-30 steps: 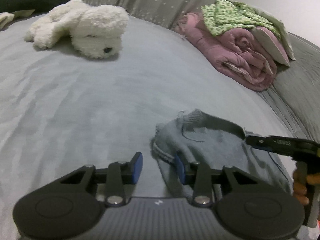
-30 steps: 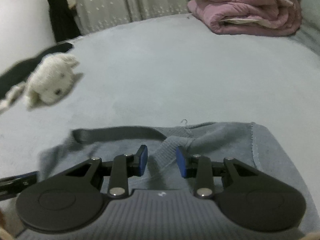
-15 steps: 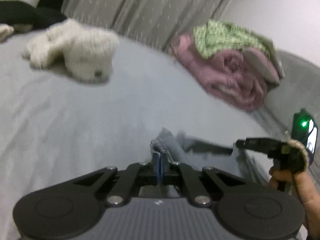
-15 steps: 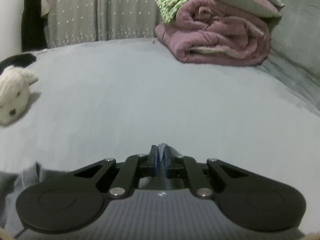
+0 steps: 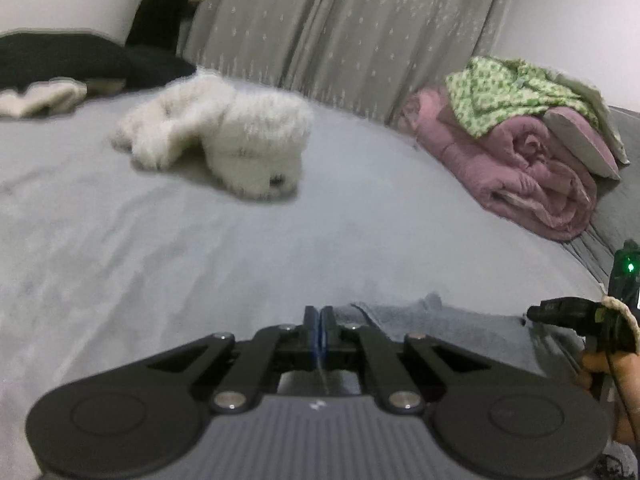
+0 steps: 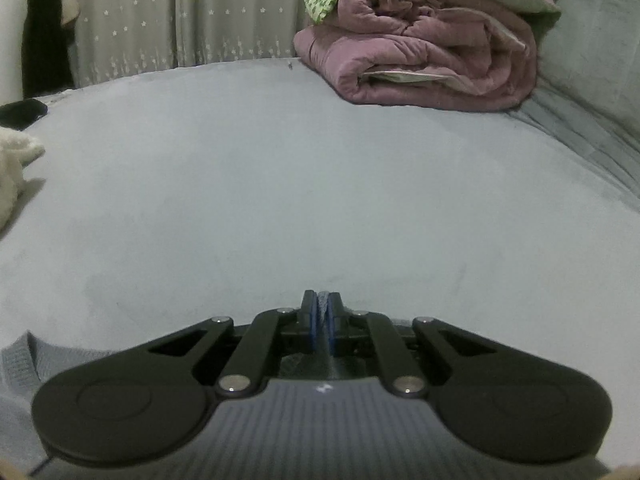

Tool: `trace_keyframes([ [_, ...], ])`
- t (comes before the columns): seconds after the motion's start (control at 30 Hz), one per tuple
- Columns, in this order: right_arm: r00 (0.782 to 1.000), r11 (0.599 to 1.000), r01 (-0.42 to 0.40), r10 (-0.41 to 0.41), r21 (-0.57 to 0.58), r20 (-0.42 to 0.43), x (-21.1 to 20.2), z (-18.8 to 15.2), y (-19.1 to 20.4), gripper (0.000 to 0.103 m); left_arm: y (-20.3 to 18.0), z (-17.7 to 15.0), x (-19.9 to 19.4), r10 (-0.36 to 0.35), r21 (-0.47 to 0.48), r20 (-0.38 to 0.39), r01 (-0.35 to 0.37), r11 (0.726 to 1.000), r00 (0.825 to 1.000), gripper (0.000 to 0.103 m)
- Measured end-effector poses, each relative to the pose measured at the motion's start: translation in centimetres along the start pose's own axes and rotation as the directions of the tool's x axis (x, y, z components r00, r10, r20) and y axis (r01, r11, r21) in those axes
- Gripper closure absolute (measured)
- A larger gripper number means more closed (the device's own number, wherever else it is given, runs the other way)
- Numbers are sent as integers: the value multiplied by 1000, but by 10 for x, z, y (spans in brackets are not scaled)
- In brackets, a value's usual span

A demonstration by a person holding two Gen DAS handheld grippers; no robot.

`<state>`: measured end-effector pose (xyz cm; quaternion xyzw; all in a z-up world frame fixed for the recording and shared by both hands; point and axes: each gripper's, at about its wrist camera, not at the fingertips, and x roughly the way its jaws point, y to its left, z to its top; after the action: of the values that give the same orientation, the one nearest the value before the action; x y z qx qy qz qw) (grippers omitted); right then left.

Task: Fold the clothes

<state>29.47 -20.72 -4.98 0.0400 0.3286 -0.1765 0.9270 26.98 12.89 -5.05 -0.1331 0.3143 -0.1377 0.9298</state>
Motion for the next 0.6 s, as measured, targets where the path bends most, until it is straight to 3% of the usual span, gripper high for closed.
trace_keyframes([
  [0.07,1000,1000,-13,13,-3,-4,-1,-3,1,88,5,0,3,-25,-37,-32,24,999,999,101],
  [0.17,998,998,-63,63,-17,-19,-16,-2,4,86,11,-1,6,-58,-87,-72,51,995,996,100],
  [0.2,996,996,-81,81,-23,-26,-22,-2,5,78,11,-2,6,-60,-93,-79,52,994,995,99],
  [0.23,995,995,-100,100,-21,-30,-26,-2,5,62,11,-3,7,-66,-101,-89,57,993,994,97],
  [0.27,991,991,-131,131,-19,-29,-35,-4,7,59,12,-5,9,-70,-111,-101,59,992,992,96],
  [0.43,972,968,-235,233,-87,-35,-73,-15,25,59,15,-5,8,-74,-143,-125,56,988,989,94],
  [0.6,921,904,-390,382,-173,-82,-114,-28,54,59,18,-4,7,-75,-183,-151,47,982,986,94],
])
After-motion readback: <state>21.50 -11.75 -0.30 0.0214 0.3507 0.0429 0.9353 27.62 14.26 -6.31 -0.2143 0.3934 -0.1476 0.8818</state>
